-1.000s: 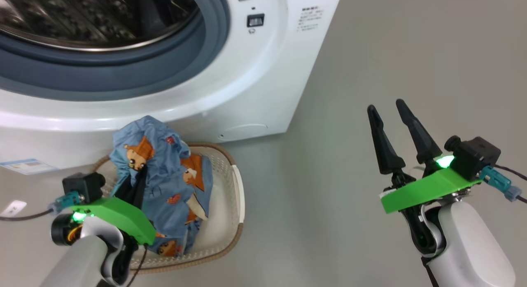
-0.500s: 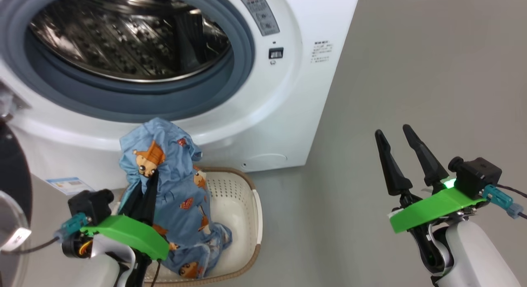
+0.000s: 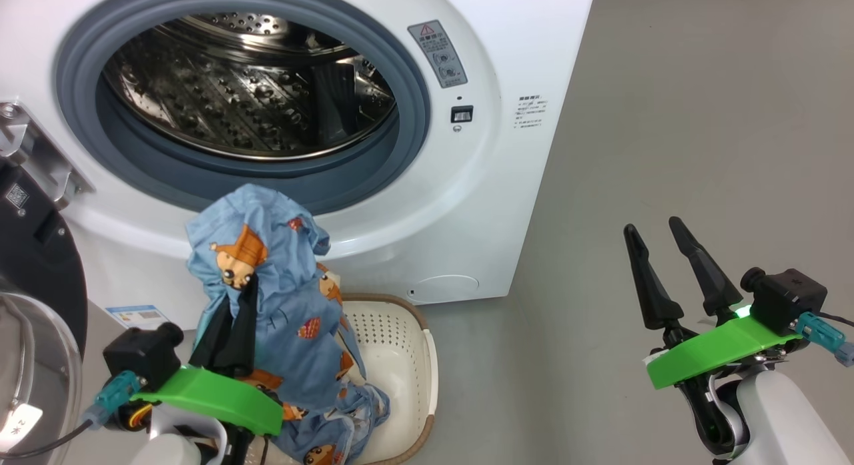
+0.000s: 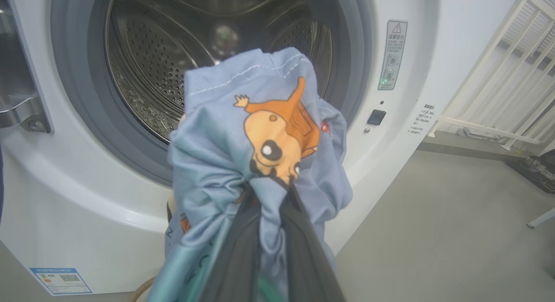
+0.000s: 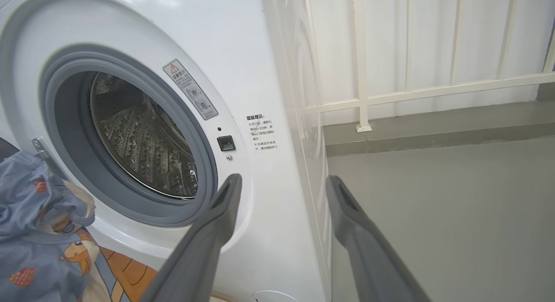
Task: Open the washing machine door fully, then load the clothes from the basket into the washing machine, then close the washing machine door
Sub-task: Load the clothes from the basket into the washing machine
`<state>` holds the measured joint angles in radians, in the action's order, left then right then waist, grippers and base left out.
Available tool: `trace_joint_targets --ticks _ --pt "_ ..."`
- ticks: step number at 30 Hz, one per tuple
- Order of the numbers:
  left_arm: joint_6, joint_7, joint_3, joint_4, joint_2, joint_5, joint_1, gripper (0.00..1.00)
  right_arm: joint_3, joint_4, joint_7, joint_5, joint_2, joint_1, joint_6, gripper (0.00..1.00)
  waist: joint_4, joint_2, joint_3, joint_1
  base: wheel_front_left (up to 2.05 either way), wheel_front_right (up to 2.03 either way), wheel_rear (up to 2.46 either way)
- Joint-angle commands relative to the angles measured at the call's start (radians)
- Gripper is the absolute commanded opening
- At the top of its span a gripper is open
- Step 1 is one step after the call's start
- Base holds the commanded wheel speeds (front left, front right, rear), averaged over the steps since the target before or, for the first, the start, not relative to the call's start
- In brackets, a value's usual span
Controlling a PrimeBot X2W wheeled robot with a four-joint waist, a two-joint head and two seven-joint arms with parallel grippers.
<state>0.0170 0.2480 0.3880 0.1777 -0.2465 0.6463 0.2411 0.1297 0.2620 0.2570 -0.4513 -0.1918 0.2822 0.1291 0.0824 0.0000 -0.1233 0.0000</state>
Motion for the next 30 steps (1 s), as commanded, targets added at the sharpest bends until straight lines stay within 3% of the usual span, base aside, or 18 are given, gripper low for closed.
trace_joint_targets --ticks 1,18,30 --pt "0.009 0.012 -0.041 -0.041 -0.030 -0.010 0.011 0.00 0.017 -0.027 0.005 -0.011 -0.010 -0.011 0.002 1.00 0.000 0.0000 -0.001 0.0000 0.00 0.00 0.00" --pt "0.021 -0.029 -0.064 -0.079 -0.061 -0.020 0.156 0.00 0.032 -0.039 0.005 -0.008 -0.009 0.012 0.002 1.00 0.017 0.0000 -0.060 0.0000 0.00 0.00 0.00" --pt "-0.045 -0.059 -0.058 0.195 -0.061 -0.017 0.416 0.00 0.040 -0.061 0.005 0.003 0.019 0.064 0.002 1.00 0.077 0.0000 -0.219 0.0000 0.00 0.00 0.00"
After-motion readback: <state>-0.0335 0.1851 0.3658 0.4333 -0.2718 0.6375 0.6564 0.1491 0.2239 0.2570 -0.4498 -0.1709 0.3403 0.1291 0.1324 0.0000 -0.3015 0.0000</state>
